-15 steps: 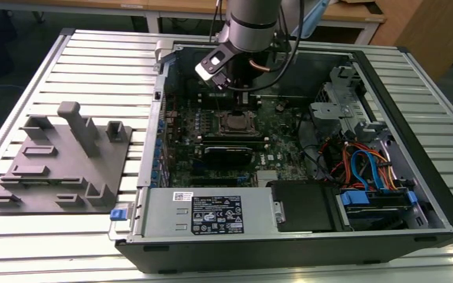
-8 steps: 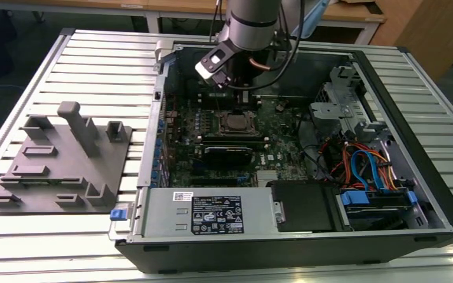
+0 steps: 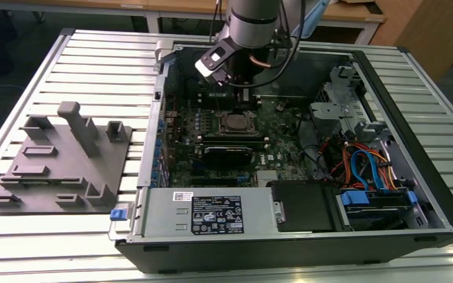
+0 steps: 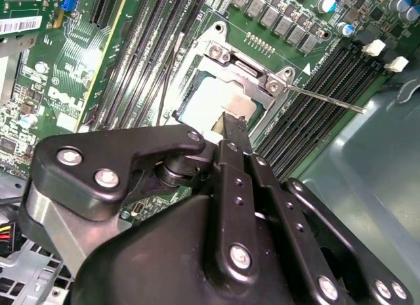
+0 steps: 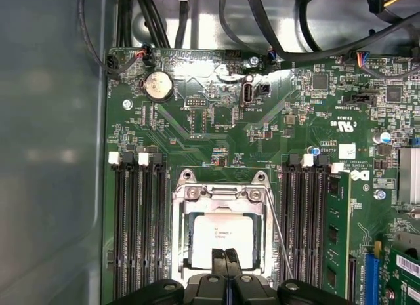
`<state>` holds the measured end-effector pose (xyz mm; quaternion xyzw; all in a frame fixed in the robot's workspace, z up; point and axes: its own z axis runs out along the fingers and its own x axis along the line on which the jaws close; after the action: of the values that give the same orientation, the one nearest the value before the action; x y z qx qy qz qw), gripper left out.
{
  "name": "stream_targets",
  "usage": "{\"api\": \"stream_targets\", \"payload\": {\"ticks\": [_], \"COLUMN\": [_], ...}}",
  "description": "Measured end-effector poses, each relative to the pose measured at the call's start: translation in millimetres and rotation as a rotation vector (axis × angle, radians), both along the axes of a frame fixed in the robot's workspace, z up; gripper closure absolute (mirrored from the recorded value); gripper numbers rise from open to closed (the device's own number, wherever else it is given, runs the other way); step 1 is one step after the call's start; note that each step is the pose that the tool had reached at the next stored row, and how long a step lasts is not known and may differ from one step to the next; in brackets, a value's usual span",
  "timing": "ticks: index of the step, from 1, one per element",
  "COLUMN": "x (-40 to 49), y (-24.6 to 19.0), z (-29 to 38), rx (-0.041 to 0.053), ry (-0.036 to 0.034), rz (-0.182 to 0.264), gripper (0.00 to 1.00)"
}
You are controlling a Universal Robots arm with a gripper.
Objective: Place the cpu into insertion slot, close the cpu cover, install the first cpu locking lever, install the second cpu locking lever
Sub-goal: 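Install the first cpu locking lever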
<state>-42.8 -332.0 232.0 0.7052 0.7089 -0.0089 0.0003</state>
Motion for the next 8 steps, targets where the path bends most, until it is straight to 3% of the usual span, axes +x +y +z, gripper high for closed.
{"api": "stream_targets", "payload": {"ticks": [8], "x": [0.0], "y": [0.0], "z": [5.1], "rx": [0.0000], "ry": [0.0000], "rz": [0.000], "gripper": [0.90]}}
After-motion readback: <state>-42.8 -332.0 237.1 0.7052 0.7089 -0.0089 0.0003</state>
